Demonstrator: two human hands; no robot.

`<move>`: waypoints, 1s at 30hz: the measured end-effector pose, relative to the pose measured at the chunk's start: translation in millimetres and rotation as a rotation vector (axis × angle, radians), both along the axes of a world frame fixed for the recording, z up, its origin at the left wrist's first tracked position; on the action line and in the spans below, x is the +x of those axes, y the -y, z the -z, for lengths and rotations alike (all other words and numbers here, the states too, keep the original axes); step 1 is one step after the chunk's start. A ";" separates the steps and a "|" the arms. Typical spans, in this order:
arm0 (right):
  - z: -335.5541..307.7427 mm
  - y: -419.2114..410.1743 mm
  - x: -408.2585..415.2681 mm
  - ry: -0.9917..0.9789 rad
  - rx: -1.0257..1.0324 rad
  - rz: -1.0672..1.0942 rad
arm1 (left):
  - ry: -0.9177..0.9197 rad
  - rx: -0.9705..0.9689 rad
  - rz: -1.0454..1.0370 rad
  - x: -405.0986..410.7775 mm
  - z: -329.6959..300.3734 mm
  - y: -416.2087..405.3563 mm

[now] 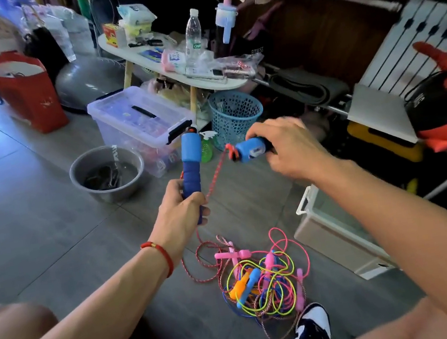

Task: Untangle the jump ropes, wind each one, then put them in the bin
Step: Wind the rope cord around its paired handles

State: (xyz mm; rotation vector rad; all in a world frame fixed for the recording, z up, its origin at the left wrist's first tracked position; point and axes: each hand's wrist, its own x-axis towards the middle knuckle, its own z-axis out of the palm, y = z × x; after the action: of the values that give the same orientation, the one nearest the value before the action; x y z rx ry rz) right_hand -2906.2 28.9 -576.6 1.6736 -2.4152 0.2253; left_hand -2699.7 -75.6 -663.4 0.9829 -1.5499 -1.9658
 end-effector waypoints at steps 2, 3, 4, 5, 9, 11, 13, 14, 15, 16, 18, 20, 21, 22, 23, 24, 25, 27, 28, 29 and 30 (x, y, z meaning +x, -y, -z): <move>-4.1 2.7 7.2 0.242 0.157 0.183 | -0.024 0.024 -0.001 0.3 -0.8 -0.2; -4.2 2.4 13.0 0.472 0.177 0.271 | -0.032 0.033 -0.001 0.3 -1.5 -1.2; -2.4 2.3 20.1 0.767 0.146 0.330 | -0.038 0.045 0.002 -0.1 -2.0 -2.5; 1.5 1.9 27.1 1.045 0.090 0.367 | -0.044 0.069 0.012 -0.1 -2.3 -3.8; 30.4 0.9 55.6 1.520 -0.055 0.363 | -0.069 0.359 0.170 3.6 -6.2 -16.2; 46.5 1.0 65.1 1.561 -0.098 0.341 | -0.063 0.474 0.259 6.0 -6.8 -21.6; 57.4 -0.9 69.5 1.592 -0.139 0.331 | -0.074 0.537 0.313 9.0 -6.9 -23.4; 61.2 -2.6 70.0 1.628 -0.156 0.326 | -0.081 0.549 0.331 10.2 -6.1 -22.4; 63.2 -5.0 70.3 1.662 -0.167 0.319 | -0.086 0.552 0.346 11.4 -5.5 -20.9; 64.5 -7.8 70.5 1.692 -0.179 0.311 | -0.088 0.546 0.364 11.9 -4.6 -20.0; 67.8 -13.3 72.8 1.739 -0.206 0.277 | -0.091 0.525 0.405 12.7 -2.3 -19.3; 70.8 -17.5 74.9 1.782 -0.248 0.260 | -0.100 0.514 0.429 12.6 3.2 -21.0; 72.6 -19.4 75.0 1.809 -0.269 0.260 | -0.108 0.506 0.439 12.6 6.0 -22.3; 74.7 -21.2 74.4 1.830 -0.280 0.265 | -0.111 0.496 0.445 12.4 9.1 -23.3; 76.4 -22.9 73.6 1.846 -0.284 0.272 | -0.112 0.479 0.452 12.0 11.2 -23.9; 77.9 -24.5 73.6 1.856 -0.288 0.277 | -0.110 0.454 0.462 11.6 13.7 -24.3; 78.9 -25.9 73.7 1.855 -0.300 0.282 | -0.108 0.425 0.472 11.2 15.8 -24.4; 80.5 -26.6 74.5 1.816 -0.377 0.294 | -0.095 0.368 0.502 10.6 19.6 -24.9; 81.3 -25.4 75.2 1.798 -0.442 0.295 | -0.083 0.345 0.531 10.3 21.2 -25.3; 82.1 -24.2 76.0 1.793 -0.514 0.291 | -0.066 0.326 0.567 9.9 21.4 -26.2; 82.8 -22.7 77.4 1.809 -0.588 0.288 | -0.048 0.309 0.599 9.6 21.1 -27.6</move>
State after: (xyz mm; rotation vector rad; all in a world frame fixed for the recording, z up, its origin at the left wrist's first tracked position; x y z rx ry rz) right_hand -2828.8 51.7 -659.3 0.6204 -2.6206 2.9767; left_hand -2690.0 -48.0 -684.5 0.6061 -1.6799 -2.6781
